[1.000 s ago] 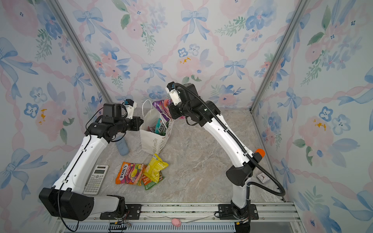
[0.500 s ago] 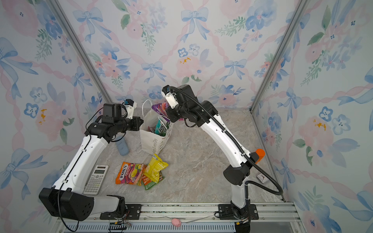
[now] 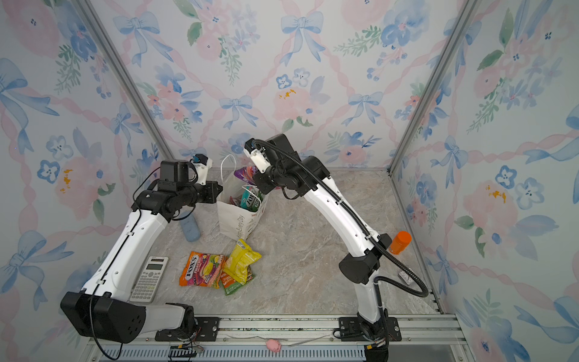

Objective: Place the snacks into the paper bag
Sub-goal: Place the snack in the paper bag.

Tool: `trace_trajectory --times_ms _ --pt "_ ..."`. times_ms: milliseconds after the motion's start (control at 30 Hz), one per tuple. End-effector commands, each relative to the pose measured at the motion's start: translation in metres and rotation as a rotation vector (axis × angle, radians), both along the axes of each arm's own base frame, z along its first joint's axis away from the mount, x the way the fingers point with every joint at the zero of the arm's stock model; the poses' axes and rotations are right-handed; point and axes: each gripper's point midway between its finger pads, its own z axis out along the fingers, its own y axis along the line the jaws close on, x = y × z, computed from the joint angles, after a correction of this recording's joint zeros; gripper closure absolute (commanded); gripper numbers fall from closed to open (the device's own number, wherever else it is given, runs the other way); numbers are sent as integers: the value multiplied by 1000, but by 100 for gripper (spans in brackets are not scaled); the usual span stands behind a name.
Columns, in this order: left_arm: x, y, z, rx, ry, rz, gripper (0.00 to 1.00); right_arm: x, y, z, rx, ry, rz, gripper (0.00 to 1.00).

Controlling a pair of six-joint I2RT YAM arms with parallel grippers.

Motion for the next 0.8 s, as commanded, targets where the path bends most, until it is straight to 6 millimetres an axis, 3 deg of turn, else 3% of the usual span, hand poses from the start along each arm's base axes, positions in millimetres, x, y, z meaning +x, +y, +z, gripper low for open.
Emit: trace_trajectory --times_ms 0,767 --pt "-3 -1 15 -13 -55 -16 100 -10 5 3 -1 4 39 100" --pt "-3 -1 16 -14 -57 -16 100 -23 19 -20 -48 68 97 100"
